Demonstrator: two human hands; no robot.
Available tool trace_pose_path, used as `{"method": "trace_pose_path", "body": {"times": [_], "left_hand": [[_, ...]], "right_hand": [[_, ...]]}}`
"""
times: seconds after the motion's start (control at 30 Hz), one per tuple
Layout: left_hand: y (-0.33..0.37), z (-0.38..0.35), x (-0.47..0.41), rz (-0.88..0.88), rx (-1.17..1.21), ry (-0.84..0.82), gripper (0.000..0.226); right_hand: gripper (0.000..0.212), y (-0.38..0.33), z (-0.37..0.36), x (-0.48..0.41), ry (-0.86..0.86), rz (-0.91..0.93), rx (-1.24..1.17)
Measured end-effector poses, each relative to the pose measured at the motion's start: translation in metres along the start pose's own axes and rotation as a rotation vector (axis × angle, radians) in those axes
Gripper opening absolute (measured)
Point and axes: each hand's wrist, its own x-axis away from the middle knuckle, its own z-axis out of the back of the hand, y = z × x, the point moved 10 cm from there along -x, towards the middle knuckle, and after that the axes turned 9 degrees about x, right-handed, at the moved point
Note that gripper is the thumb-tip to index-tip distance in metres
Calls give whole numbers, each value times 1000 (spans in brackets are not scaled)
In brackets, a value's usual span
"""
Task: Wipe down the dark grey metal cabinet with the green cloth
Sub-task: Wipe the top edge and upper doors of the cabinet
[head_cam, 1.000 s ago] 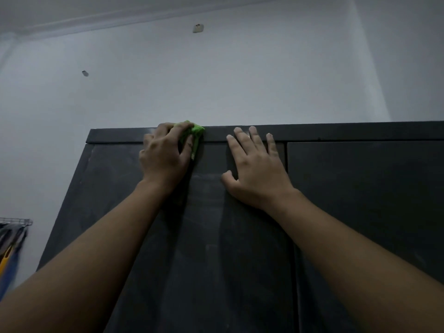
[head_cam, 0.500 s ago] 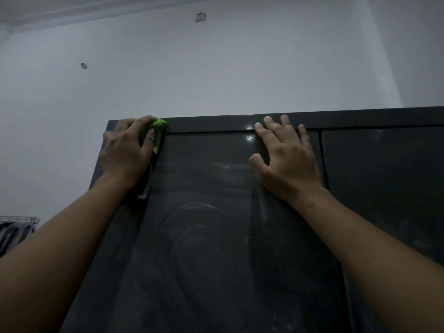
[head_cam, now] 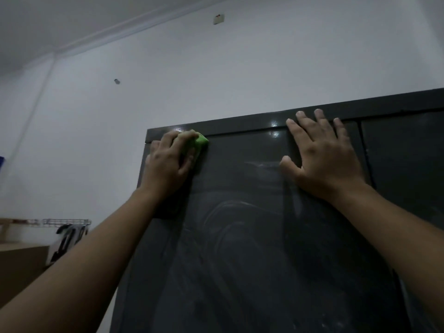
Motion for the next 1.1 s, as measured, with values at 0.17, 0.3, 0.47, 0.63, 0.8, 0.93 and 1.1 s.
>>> {"method": "trace_pose_path", "body": {"times": [0.17, 0.3, 0.47, 0.63, 0.8, 0.93, 1.1], "left_hand": [[-63, 12, -17, 321, 78, 179, 36], [-84, 16, -32, 498, 85, 189, 34], [-54, 13, -35, 373, 70, 222, 35], [31, -5, -1, -87, 69, 116, 40], [63, -16, 30, -361, 115, -1, 34], [50, -6, 13, -194, 26, 89, 37], [45, -18, -2, 176, 155, 247, 41]], "right_hand": [[90, 1, -1, -1, -5, 5, 20], [90, 1, -3, 0, 2, -3, 20], [89, 2, -1, -1, 14, -1, 14], [89, 0, -1, 0, 32, 2, 27], [91, 0, -2, 1, 6, 0, 37], [92, 1, -2, 1, 7, -13, 41], [93, 2, 1, 1, 1, -5, 19]]}}
